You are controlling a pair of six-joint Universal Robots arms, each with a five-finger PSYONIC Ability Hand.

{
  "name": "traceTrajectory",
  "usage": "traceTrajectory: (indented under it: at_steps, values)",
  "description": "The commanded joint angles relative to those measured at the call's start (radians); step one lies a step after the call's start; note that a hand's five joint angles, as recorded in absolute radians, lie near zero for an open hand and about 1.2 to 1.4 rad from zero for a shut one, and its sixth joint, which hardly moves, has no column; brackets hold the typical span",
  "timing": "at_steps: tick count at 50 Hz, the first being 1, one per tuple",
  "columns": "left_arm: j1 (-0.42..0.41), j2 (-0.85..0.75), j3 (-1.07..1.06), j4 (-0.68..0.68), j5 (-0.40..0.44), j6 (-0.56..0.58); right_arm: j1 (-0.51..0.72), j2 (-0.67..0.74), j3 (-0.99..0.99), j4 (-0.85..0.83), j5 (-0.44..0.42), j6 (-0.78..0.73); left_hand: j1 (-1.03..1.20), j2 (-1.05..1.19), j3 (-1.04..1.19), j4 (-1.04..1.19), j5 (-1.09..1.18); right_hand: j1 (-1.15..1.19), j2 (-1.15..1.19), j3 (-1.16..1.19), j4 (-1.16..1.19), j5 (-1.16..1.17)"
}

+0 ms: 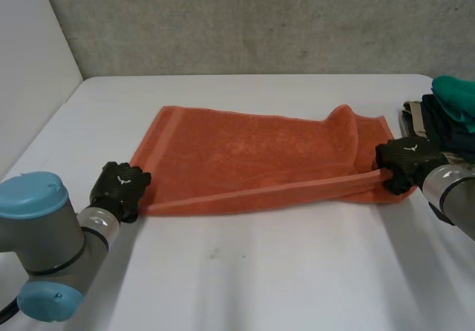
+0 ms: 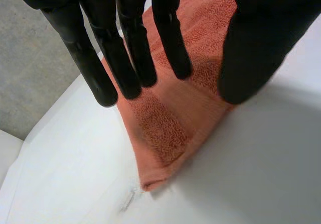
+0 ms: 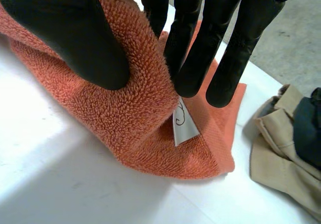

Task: Fold the laundry.

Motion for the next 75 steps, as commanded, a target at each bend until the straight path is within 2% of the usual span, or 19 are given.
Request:
traceTrajectory:
  at_steps: [1, 9, 44, 49, 54, 56, 59, 64, 71, 75]
  values:
    - [-0.006, 0.006, -0.002, -0.033, 0.0, 0.0, 0.003, -0.001, -0.002, -0.024, 0.038, 0.0, -0.207, -0.238, -0.238, -0.239, -0.239, 0.416, 0.226, 0.216, 0.209, 0.239]
    - [-0.006, 0.011, 0.005, -0.104, 0.002, -0.005, 0.008, 0.004, -0.011, -0.026, 0.043, -0.001, -0.219, -0.25, -0.25, -0.251, -0.251, 0.416, 0.226, 0.216, 0.209, 0.239]
    - [0.008, -0.086, 0.146, -0.092, 0.002, -0.003, 0.009, 0.011, 0.001, -0.037, 0.041, -0.003, -0.075, -0.106, -0.107, -0.107, -0.107, 0.416, 0.226, 0.216, 0.209, 0.239]
    - [0.006, -0.11, 0.163, -0.093, 0.002, -0.003, 0.005, 0.011, 0.004, -0.037, 0.041, -0.001, 0.051, 0.02, 0.02, 0.019, 0.019, 0.416, 0.226, 0.216, 0.209, 0.239]
    - [0.008, -0.115, 0.172, -0.095, 0.002, -0.005, 0.003, 0.008, 0.008, -0.037, 0.041, -0.001, 0.529, 0.498, 0.497, 0.497, 0.496, 0.416, 0.226, 0.216, 0.209, 0.239]
    - [0.003, -0.113, 0.172, -0.095, 0.0, -0.009, 0.003, 0.008, 0.008, -0.037, 0.043, -0.001, 0.529, 0.499, 0.498, 0.498, 0.497, 0.416, 0.226, 0.216, 0.209, 0.239]
    - [0.003, -0.089, 0.166, -0.102, -0.005, -0.014, 0.001, 0.004, 0.006, -0.035, 0.043, -0.001, 0.529, 0.499, 0.498, 0.498, 0.497, 0.416, 0.226, 0.216, 0.209, 0.239]
    - [0.005, 0.09, 0.121, -0.147, -0.009, -0.02, 0.008, -0.024, -0.011, -0.017, 0.047, -0.006, 0.529, 0.499, 0.498, 0.498, 0.497, 0.416, 0.226, 0.216, 0.209, 0.239]
    - [0.022, 0.351, 0.054, -0.243, -0.005, -0.017, 0.008, -0.186, -0.022, 0.081, 0.037, -0.017, 0.529, 0.499, 0.498, 0.498, 0.497, 0.416, 0.226, 0.216, 0.209, 0.239]
    - [0.04, 0.404, 0.028, -0.254, 0.002, -0.014, 0.012, -0.239, -0.022, 0.103, 0.034, -0.018, 0.529, 0.499, 0.498, 0.498, 0.497, 0.416, 0.226, 0.216, 0.209, 0.239]
